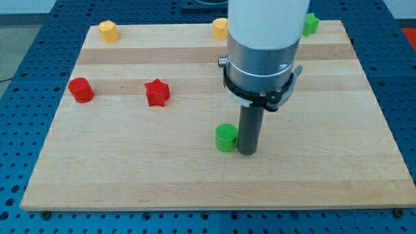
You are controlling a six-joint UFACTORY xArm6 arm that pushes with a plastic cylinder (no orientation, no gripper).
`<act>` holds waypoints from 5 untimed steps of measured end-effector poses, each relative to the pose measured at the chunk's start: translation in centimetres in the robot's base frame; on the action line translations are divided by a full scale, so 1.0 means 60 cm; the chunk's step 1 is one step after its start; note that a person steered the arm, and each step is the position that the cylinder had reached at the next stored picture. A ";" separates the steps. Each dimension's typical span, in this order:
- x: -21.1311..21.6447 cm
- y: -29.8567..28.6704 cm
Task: Keep the green circle at the center right of the board
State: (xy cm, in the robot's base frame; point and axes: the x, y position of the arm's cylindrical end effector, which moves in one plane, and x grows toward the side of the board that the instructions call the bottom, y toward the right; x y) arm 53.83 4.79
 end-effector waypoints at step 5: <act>-0.010 -0.165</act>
State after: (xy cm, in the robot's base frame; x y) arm 53.21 -5.11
